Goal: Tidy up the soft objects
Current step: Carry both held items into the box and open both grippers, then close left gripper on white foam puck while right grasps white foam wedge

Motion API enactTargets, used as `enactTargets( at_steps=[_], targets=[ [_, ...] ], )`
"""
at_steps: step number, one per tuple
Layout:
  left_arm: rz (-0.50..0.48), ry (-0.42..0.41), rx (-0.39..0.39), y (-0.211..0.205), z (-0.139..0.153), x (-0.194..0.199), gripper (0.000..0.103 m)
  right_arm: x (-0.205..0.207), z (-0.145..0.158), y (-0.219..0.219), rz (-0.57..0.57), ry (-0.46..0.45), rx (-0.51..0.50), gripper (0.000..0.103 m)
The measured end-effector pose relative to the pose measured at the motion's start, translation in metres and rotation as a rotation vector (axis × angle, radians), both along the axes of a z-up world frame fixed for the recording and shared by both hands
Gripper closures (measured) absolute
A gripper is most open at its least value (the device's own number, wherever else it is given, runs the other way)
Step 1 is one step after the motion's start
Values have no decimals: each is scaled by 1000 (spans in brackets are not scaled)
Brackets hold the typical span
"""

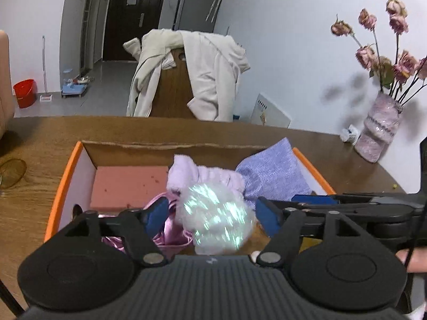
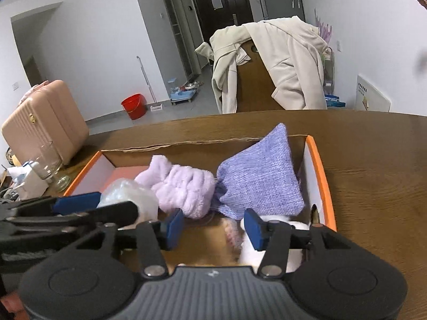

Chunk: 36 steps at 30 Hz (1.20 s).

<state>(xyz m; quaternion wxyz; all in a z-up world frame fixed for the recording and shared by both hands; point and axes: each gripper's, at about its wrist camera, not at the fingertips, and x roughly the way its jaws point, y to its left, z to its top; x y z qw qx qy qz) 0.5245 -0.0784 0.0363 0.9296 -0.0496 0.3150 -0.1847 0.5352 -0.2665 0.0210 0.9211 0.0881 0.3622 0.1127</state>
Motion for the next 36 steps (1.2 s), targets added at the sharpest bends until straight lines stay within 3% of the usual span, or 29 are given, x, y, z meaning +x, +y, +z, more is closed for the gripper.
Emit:
enactTargets(
  at_steps=[4,9,13,16,23,28,32,36],
  targets=[
    [7,-57,9,6,25,-15,23,-16,16,-8,-3,-42,16,50],
    [31,-129,35,18,63,-56,20,-66,55,-22,17,-133,-7,43],
    [64,-200,110,25,78,-111,16,-129,76,-36,31,-205,-39,32],
    [81,-249,133,27,77,-165,14,-178,81,-41,47,-247,-56,30],
    [113,-310,181,16,51,-268,8,-277,58,-47,24,-298,-26,26],
    [98,-207,97,17,19,-321,7,-330,24,-48,-3,-262,22,26],
    [64,-167,105,15,3,-342,7,-358,-2,-51,6,-199,71,26],
    [66,-180,122,9,4,-343,7,-366,-8,-55,-26,-185,55,26]
  ],
)
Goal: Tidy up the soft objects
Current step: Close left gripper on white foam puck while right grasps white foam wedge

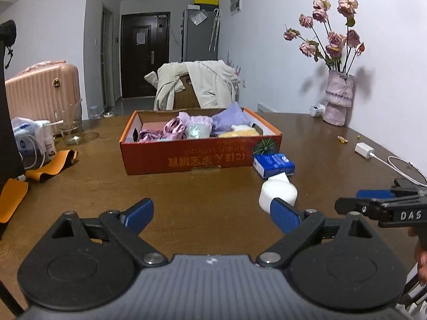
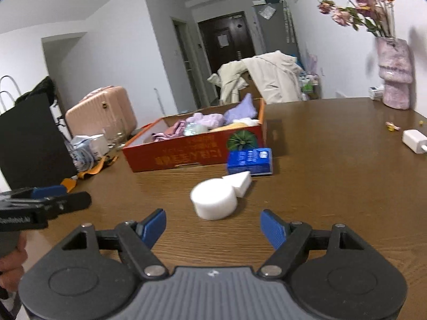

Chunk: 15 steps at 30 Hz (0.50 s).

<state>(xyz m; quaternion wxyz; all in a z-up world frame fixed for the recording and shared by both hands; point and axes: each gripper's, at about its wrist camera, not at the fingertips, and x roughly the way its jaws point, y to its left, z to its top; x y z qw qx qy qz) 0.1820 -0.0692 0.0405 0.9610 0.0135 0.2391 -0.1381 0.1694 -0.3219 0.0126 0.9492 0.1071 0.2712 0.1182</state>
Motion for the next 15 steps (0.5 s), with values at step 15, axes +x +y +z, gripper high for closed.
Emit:
enactTargets(
  at_steps=[15],
  targets=[
    [-135,16,-48,-35,-16,38,7,29,-7,-14,-81,38,63,35]
  ],
)
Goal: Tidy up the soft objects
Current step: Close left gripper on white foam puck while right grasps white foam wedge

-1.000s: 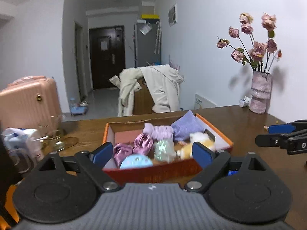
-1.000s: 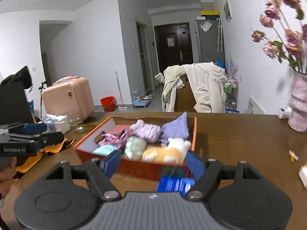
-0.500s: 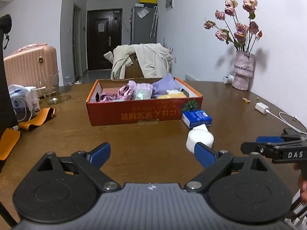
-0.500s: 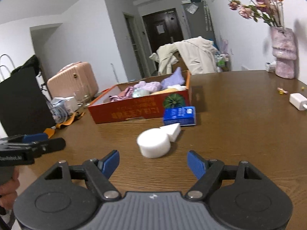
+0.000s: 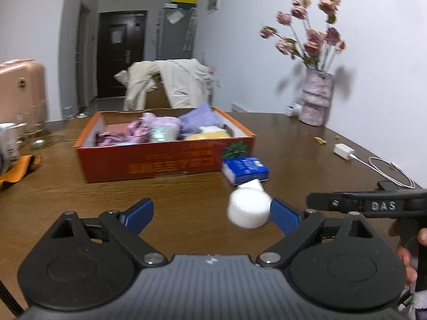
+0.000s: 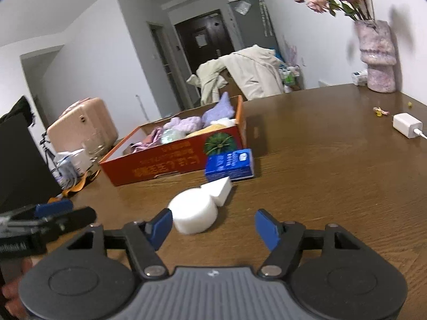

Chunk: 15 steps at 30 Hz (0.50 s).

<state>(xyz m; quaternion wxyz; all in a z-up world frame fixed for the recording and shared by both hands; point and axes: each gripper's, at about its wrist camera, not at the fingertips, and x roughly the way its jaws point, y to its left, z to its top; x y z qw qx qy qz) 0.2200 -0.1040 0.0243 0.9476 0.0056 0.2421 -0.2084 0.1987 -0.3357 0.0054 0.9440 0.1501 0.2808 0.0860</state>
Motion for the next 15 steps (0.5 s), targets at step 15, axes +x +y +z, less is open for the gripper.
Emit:
enactTargets(
  at_steps=[15],
  targets=[
    [-166,76,75,-73,-51,74,27,48,-7,-27,-124,27,16,56]
  ],
)
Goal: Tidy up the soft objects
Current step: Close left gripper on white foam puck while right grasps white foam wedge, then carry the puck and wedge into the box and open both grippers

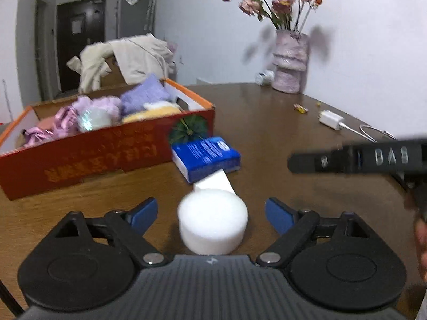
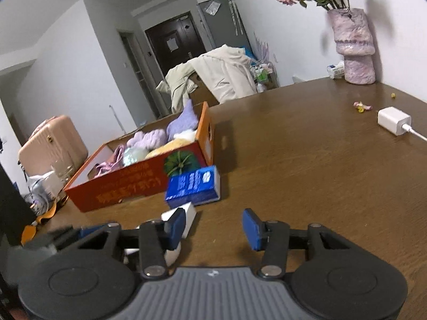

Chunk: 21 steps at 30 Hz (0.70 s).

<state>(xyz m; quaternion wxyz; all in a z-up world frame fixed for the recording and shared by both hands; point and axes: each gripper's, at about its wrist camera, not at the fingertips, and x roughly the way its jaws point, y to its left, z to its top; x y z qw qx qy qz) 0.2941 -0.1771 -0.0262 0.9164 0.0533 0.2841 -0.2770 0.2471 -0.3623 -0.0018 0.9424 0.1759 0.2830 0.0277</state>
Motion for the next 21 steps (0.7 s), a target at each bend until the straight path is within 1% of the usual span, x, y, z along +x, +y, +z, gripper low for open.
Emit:
enactTargets(
  at_steps=[1,2,4,6,8,11,14,15,16,17,21],
  targets=[
    [-12,13,7,0,-3,1,51,3,0,1,-5,3,-7,56],
    [-10,24,13,2,-3,3,49,7,-2,1,-3,9,-8,56],
    [16,19,10,11,2,0,50,18,-4,6,17,24,-14,54],
    [45,-23,-6,28,13,-7,50,35,-11,19,66,56,-42,52],
    [103,-40,-19,51,21,-13,50,51,-16,39,114,75,-81,52],
    [197,-48,-30,81,30,-17,50,68,-20,68,185,74,-133,47],
    [276,-39,-31,101,32,-16,49,82,-28,87,181,88,-200,48],
    [290,-35,-28,104,34,-15,49,85,-30,88,169,96,-217,52],
    [305,-32,-22,107,35,-15,49,87,-32,90,158,97,-234,63],
    [312,-32,-18,109,36,-16,49,86,-32,89,149,92,-236,69],
    [306,-60,-24,112,46,-32,49,68,-23,77,138,70,-171,70]
  ],
)
